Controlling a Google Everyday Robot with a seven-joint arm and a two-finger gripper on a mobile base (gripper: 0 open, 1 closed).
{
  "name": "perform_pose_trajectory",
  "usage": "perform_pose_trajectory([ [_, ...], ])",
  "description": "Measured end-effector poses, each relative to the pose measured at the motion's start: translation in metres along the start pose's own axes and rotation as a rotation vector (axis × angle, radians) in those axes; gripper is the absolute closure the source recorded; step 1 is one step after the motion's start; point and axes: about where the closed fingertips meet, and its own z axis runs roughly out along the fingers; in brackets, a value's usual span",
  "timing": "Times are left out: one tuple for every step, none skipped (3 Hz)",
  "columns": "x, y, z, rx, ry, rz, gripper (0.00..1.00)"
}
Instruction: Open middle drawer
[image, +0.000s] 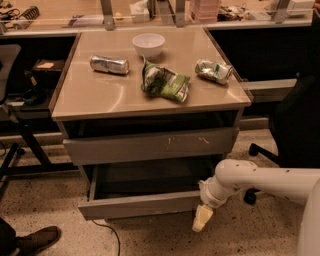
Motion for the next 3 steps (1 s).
perform_pose_trajectory([
  [-0.006, -0.005, 0.014, -0.017, 0.003, -0.018, 0.00],
  [0.001, 0.001, 0.027, -0.047, 0.032, -0.010, 0.00],
  [0.010, 0.018, 0.023, -0.061, 0.067, 0.005, 0.00],
])
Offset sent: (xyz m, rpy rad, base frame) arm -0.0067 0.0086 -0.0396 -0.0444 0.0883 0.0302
